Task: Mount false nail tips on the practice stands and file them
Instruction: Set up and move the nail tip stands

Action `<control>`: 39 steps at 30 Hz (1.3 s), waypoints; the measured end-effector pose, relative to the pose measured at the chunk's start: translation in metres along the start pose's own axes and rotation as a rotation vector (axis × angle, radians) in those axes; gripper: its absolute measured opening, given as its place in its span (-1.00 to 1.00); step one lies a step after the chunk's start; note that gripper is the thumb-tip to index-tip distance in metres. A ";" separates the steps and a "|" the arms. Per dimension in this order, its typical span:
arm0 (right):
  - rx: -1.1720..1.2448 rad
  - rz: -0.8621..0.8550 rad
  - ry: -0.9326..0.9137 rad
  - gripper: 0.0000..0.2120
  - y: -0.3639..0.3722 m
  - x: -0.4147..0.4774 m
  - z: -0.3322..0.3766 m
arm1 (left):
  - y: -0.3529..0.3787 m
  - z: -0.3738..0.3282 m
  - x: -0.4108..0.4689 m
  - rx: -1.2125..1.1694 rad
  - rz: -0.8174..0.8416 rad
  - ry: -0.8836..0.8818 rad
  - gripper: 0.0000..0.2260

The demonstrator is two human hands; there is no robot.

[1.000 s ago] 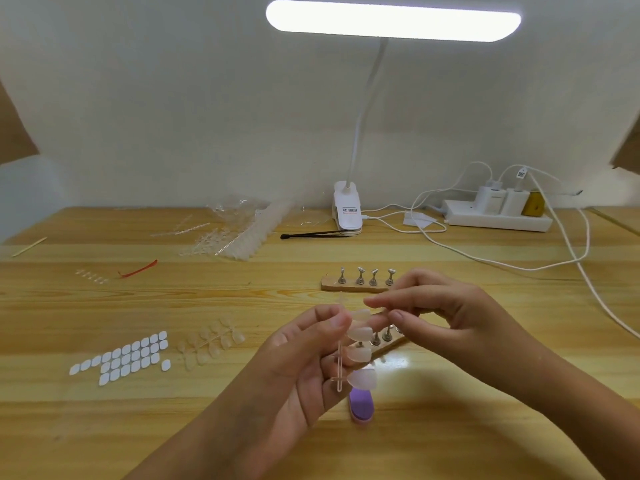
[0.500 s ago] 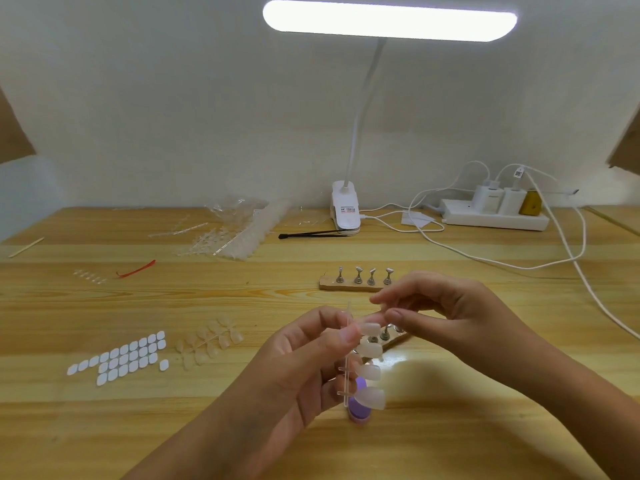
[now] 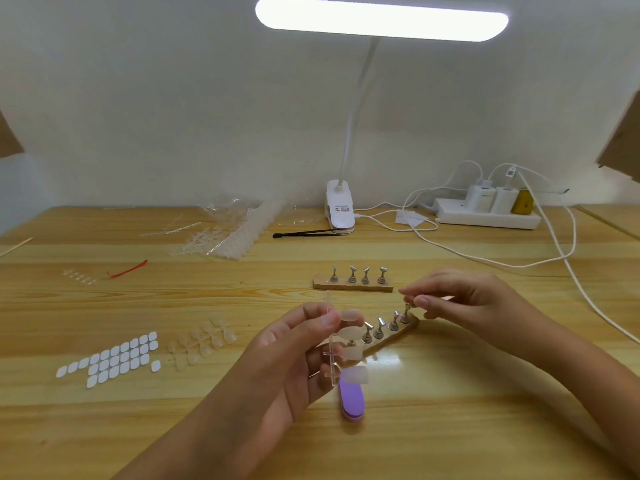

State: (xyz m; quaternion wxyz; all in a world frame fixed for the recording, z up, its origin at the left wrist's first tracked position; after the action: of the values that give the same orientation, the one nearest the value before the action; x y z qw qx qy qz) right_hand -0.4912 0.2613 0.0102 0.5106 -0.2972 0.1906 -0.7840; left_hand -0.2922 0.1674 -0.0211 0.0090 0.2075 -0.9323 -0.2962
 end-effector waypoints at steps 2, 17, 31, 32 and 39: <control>0.020 0.014 0.002 -0.73 0.003 0.000 -0.003 | -0.003 0.000 0.001 -0.030 -0.030 -0.009 -0.33; -0.018 0.033 -0.025 -0.73 0.007 0.002 -0.008 | -0.004 0.001 0.000 -0.052 -0.053 -0.023 -0.58; -0.240 0.015 -0.103 -0.77 0.008 0.002 0.003 | -0.002 0.001 -0.002 0.020 -0.116 -0.015 -0.81; -0.233 0.014 -0.096 -0.78 0.008 0.001 0.002 | -0.002 0.001 -0.003 0.019 -0.122 -0.014 -0.79; -0.142 -0.001 -0.046 -0.71 0.006 0.001 0.000 | -0.004 0.001 -0.004 0.024 -0.163 -0.015 -0.64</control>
State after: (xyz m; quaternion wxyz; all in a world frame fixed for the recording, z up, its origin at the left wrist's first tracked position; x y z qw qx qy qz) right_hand -0.4872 0.2579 0.0070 0.4922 -0.3508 0.2339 -0.7616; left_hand -0.2876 0.1667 -0.0239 -0.0248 0.2807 -0.9158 -0.2861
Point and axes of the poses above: each hand's wrist, its own x-axis towards the middle knuckle, its own y-axis out of the palm, z = x × y, the point moved 7 cm from there along x, towards the middle knuckle, and after that the axes turned 2 degrees about x, right-handed, at the moved point
